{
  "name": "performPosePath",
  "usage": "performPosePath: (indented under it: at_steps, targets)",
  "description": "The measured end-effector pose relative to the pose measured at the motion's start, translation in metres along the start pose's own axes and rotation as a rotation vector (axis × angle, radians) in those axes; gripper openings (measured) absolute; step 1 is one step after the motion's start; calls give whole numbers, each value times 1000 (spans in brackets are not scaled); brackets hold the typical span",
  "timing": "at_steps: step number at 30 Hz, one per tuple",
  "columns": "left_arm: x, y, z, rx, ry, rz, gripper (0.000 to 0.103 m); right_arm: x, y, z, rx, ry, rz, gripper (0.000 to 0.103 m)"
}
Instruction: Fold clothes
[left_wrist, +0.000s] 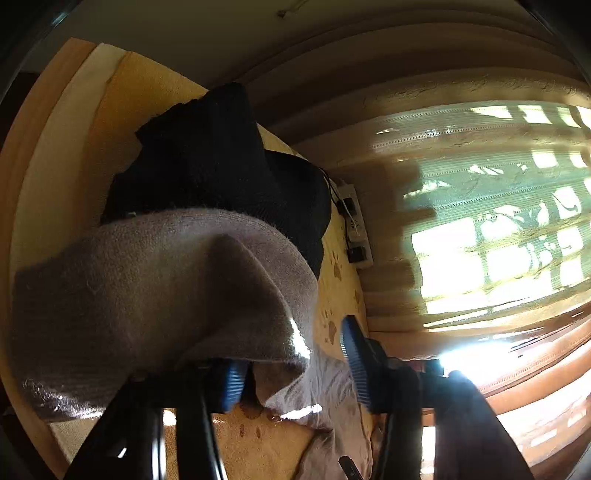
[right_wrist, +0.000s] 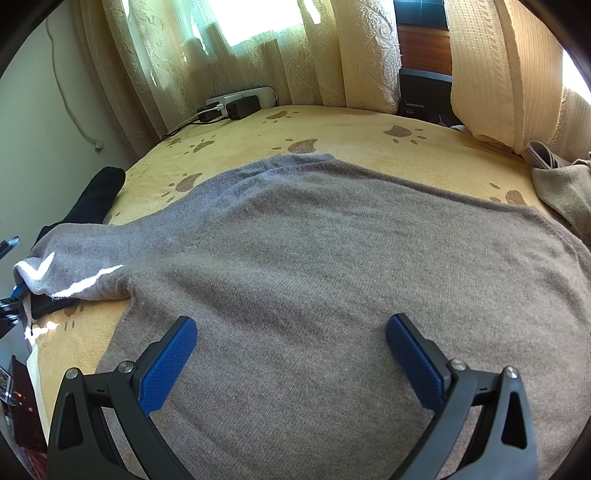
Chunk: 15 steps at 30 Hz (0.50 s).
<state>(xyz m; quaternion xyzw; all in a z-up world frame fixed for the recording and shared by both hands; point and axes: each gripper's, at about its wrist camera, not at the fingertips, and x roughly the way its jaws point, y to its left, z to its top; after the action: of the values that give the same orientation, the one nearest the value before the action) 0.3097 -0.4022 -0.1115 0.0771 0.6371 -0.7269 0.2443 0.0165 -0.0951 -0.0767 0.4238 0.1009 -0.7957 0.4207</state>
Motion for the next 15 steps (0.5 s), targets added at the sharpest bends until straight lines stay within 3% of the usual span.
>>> performPosePath:
  at_steps: [1,2,5,9,13,15]
  targets:
    - [1,5,2,-15,4,2,14,0,0,0,0,0,0,103]
    - [0,9,4,-26,4,4,9,0,0,0,0,0,0,103]
    - [-17,13,7,0,-59,18,5,0,0,0,1,0,1,103]
    - [-55,-15,12,215,-232,103,5,0,0,0,1,0,1,103]
    - [-52,-17,19,323,-183,201,5,0,2,0,-1,1,-3,103]
    - [-48,-5,20,357,-163,287,5,1,2,0,-3,3,-5,103]
